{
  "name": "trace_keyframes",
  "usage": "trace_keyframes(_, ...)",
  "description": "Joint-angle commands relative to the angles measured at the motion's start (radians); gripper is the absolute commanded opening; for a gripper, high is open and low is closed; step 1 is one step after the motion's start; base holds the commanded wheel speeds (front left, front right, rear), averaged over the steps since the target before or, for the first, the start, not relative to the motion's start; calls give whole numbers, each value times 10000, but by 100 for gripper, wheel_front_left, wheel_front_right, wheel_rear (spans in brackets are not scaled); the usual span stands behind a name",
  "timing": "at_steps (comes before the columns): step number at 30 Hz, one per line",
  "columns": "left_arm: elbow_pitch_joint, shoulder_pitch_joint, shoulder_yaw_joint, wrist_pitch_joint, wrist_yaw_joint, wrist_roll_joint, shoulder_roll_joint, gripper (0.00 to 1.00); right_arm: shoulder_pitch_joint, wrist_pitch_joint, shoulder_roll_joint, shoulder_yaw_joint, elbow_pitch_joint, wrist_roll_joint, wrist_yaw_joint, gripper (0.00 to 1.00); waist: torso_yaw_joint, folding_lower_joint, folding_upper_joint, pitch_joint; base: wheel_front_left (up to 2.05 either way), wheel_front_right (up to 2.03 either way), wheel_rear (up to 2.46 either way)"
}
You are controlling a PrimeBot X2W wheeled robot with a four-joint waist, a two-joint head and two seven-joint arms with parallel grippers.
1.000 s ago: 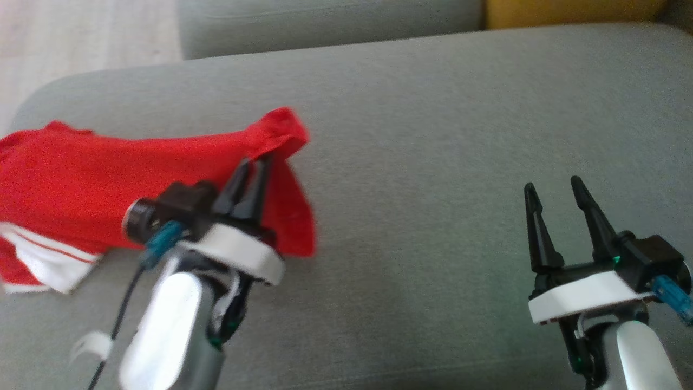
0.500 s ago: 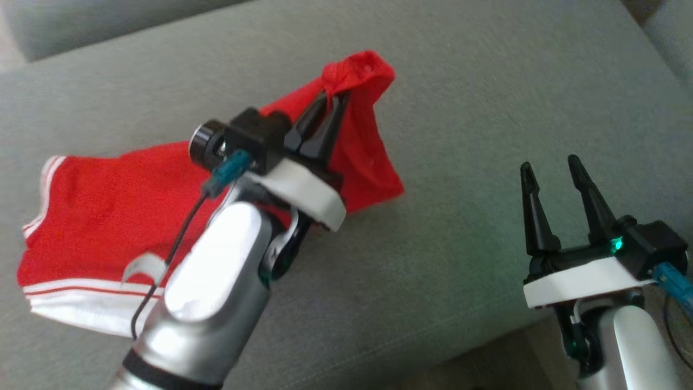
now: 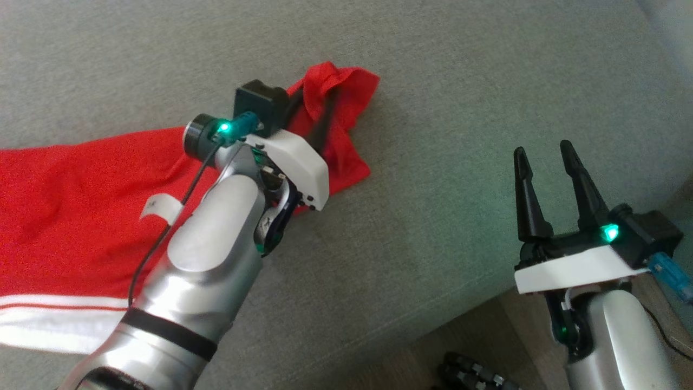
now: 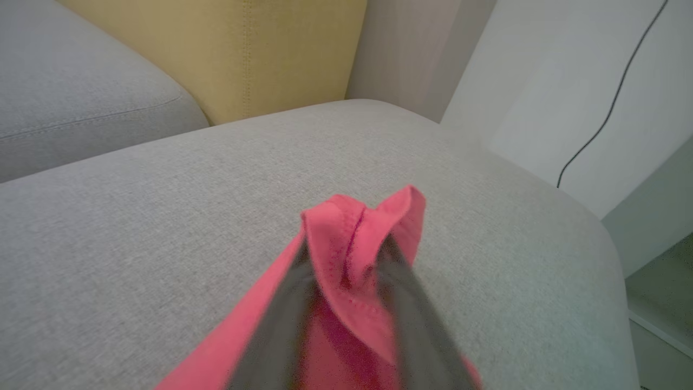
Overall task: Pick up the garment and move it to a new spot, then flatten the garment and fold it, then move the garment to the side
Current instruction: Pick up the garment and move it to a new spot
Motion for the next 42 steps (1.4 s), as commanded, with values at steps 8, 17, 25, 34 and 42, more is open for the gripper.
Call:
trace_keyframes(8,-246,-202,-146,-1145,398,21,78,100,-344,-106,-42,58,-67,-197,-9,100,946,-1,0,-546,0,0,0)
trace_keyframes(17,-2256,1527,1214,-1389,1179,73,1060,100,-131,247,-42,-164,-235,-614,-9,100,2279,-1,0,-1141,0,0,0)
trace_keyframes(25,-3744,3458,2912,-1393,1680,129,1817,100,61,497,-107,-298,-294,-789,-9,100,3185,-1,0,-1612,0,0,0)
trace_keyframes(34,-4486,5030,3991,-1394,1635,257,2045,100,333,641,-211,-422,-203,-805,-9,100,3685,-1,0,-2127,0,0,0)
trace_keyframes(42,-4761,5952,4274,-1395,1482,533,1863,100,787,750,-271,-421,-104,-788,-9,100,3813,-1,0,-2700,0,0,0)
